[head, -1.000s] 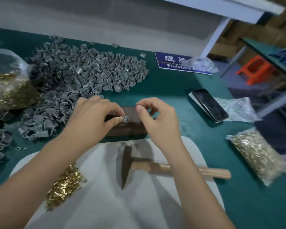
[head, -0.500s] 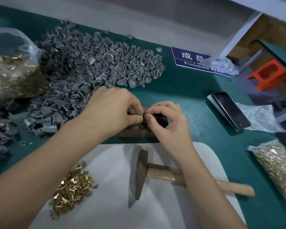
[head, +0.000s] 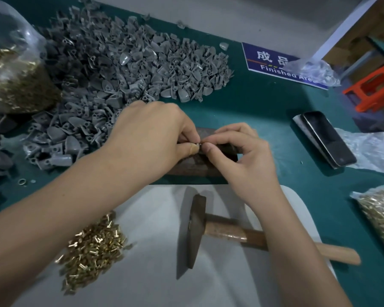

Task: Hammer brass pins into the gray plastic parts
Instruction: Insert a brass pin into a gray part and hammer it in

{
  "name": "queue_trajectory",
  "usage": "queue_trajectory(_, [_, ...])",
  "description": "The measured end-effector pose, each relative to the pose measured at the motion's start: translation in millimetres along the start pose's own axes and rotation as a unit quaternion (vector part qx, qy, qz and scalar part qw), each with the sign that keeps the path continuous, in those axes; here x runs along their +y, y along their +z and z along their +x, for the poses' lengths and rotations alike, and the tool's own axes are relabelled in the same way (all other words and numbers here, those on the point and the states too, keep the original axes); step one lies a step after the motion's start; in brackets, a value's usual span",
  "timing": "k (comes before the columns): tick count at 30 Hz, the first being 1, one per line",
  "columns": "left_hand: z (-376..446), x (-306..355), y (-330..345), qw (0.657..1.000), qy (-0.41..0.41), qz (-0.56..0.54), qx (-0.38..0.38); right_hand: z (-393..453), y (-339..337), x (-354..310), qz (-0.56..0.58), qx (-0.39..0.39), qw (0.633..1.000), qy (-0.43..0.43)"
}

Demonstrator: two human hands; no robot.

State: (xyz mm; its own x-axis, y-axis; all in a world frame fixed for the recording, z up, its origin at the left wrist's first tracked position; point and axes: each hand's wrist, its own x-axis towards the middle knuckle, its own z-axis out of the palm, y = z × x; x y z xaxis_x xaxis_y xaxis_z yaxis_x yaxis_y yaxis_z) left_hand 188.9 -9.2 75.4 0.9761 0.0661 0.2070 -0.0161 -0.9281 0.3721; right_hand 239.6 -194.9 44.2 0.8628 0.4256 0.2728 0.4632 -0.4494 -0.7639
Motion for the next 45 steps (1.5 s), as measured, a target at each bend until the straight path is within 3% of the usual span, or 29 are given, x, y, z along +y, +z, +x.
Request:
queue_trajectory(3, [0, 0, 0, 1.0, 0.003, 0.005, 0.002, 1, -4, -2, -0.032, -0.001, 0.999, 0.004])
queue_trajectory(8, [-1, -2, 1, 1.0, -0.003, -0.01, 0.005, -2, 2, -13, -0.208, 0.044, 0.972, -0.098])
queue_trajectory(14, [-2, 0, 0, 1.0, -0.01, 0.002, 0.008, 0, -4, -8, -0.002, -0.016, 0.999, 0.044])
queue_trajectory(23, [-5, 1, 1, 1.0, -0.023, -0.001, 0.011, 2, -5, -8, 0.023, -0.022, 0.998, 0.046])
queue_trajectory(30, [-8, 3, 3, 0.999, -0.019, 0.009, 0.033, -7, 2, -8, -0.106, 0.032, 0.994, -0.008])
queue_trajectory(39, [-8, 4, 4, 0.999, -0.015, 0.011, 0.038, 0, -4, -9, -0.072, -0.027, 0.996, 0.052])
queue_trajectory(45, [-8, 4, 6, 0.999, 0.003, 0.017, 0.047, 0, -3, -3, -0.021, -0.02, 0.998, 0.06])
